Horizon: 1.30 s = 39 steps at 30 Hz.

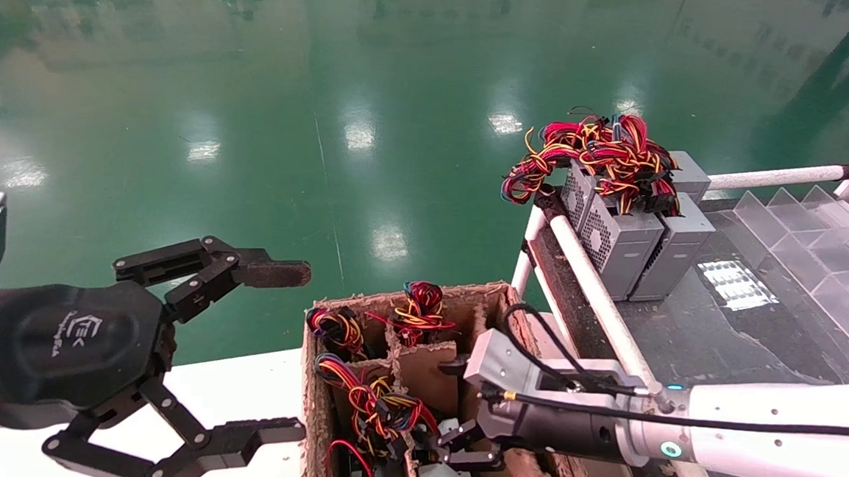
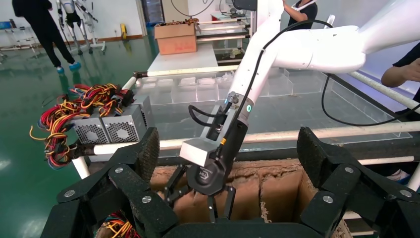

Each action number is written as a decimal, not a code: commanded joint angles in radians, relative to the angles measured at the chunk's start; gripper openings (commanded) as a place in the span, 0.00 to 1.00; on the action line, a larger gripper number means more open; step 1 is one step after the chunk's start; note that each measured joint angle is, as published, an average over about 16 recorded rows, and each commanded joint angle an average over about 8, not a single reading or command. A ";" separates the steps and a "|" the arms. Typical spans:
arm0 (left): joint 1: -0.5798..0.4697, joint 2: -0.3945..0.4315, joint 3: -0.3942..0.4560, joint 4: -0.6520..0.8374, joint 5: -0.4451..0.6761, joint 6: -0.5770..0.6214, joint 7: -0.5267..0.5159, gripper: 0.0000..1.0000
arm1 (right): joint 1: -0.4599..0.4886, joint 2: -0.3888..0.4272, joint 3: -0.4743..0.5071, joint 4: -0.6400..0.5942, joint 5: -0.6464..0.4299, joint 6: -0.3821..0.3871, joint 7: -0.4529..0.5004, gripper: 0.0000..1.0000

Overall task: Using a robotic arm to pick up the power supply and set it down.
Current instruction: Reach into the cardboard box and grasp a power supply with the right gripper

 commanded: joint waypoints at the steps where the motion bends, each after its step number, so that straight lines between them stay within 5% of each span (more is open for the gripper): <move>1: 0.000 0.000 0.000 0.000 0.000 0.000 0.000 1.00 | -0.005 -0.004 -0.002 0.007 -0.006 0.008 -0.004 0.00; 23: 0.000 0.000 0.000 0.000 0.000 0.000 0.000 1.00 | -0.014 -0.034 -0.016 -0.001 -0.031 0.031 -0.014 0.00; 39: 0.000 0.000 0.000 0.000 0.000 0.000 0.000 1.00 | -0.031 0.006 0.033 0.007 0.052 0.025 -0.053 0.00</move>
